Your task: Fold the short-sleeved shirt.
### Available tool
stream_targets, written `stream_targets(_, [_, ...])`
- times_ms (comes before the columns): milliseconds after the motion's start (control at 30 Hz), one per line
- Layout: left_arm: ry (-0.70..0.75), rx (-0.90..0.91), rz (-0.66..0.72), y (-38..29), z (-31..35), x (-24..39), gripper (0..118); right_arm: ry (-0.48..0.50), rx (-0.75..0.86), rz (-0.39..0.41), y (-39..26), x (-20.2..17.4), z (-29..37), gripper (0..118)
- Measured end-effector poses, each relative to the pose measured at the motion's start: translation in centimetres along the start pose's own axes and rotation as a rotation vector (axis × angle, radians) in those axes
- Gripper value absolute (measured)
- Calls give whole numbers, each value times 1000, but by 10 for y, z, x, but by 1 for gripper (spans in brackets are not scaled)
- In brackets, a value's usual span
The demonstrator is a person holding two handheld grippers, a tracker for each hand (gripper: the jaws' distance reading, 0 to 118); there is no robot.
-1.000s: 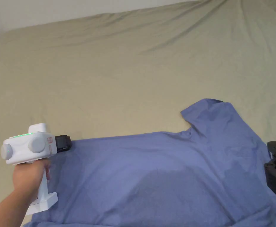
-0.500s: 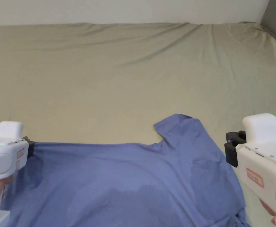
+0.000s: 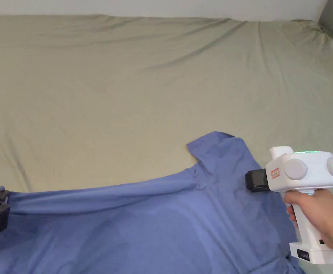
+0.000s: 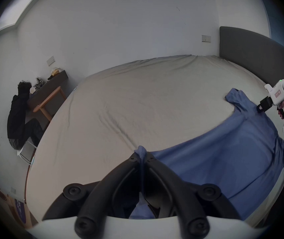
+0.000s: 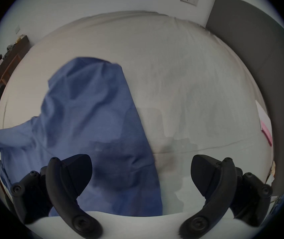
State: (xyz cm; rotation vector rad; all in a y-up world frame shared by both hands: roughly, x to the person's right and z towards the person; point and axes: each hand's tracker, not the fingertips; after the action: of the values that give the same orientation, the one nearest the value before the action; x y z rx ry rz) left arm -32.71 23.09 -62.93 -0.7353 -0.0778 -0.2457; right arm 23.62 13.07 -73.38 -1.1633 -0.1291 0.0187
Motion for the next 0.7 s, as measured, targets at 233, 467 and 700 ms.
stream_targets(233, [8, -53, -1, -18, -15, 1, 0, 78, 49, 123, -1, -30, 17, 10])
stream_targets(467, [5, -52, 48, -21, -4, -5, 0, 38, 114, 183, 1, -34, 64, 6])
stream_targets(700, [12, -25, 37, -17, 36, -20, 0, 49, 212, 254, -31, -24, 156, 6])
